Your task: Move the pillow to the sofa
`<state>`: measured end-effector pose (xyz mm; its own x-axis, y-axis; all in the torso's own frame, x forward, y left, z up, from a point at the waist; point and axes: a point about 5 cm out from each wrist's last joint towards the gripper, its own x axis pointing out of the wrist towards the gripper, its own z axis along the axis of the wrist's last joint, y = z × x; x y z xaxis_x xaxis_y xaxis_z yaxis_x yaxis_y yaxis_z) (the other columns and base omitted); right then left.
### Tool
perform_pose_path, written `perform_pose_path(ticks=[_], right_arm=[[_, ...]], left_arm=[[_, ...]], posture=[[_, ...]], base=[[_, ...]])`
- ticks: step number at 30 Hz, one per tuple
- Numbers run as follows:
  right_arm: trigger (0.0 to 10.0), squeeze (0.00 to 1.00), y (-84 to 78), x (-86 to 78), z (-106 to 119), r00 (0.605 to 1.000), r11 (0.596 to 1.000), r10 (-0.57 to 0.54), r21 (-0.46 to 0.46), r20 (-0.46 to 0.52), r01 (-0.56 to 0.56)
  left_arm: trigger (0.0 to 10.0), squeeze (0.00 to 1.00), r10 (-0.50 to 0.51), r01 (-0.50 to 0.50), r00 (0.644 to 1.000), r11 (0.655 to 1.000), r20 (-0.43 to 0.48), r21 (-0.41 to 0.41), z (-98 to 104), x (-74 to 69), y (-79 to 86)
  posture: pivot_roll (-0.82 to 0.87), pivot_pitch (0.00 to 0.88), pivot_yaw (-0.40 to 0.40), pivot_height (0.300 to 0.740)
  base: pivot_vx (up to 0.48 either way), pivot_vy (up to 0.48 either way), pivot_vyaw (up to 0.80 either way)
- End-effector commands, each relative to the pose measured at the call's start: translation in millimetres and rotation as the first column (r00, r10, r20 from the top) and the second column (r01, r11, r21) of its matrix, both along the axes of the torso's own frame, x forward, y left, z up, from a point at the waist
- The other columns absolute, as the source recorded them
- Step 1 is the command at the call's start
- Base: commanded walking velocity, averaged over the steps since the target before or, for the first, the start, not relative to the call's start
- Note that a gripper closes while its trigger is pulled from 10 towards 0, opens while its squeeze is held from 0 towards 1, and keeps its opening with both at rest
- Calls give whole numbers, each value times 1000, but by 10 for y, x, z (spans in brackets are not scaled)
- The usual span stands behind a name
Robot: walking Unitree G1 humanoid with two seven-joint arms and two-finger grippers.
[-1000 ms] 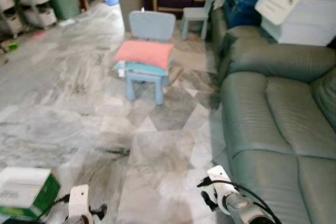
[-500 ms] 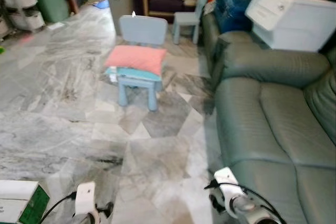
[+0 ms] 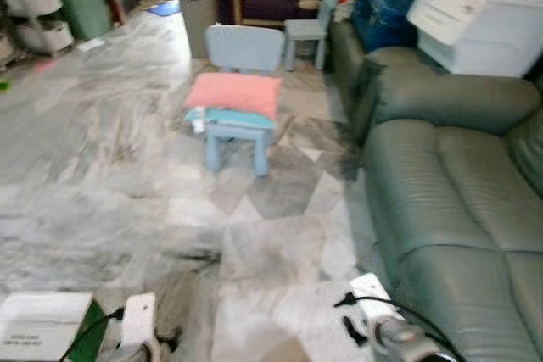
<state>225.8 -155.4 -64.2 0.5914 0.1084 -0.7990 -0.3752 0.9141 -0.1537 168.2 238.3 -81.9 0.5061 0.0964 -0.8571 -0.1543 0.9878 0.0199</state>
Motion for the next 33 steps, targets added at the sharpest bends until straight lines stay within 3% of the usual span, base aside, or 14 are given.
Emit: perform_pose_path(ticks=[1, 13, 20, 33], right_arm=[[10000, 0, -158, -19, -1, 1000, 999, -16, -34, -7, 16], [10000, 0, -156, -16, 0, 1000, 999, -10, -36, -7, 10], [10000, 0, -159, -9, 4, 1000, 999, -5, -40, -7, 5], [10000, 0, -164, -15, 2, 1000, 999, 0, -42, -8, -1]], left_arm=[[10000, 0, -23, 23, 999, 1000, 26, -1, 23, 87, -70], [10000, 0, -10, 10, 1000, 1000, 20, -6, 18, 79, -69], [10000, 0, -1, 2, 1000, 1000, 27, -17, 20, 87, -78], [10000, 0, -1, 1, 1000, 1000, 24, -24, 14, 78, -85]], posture=[[25, 0, 0, 740], [22, 0, 0, 740], [22, 0, 0, 740], [25, 0, -2, 740]], base=[[0, 480, 0], [0, 0, 0], [395, 0, 0], [374, 297, 0]])
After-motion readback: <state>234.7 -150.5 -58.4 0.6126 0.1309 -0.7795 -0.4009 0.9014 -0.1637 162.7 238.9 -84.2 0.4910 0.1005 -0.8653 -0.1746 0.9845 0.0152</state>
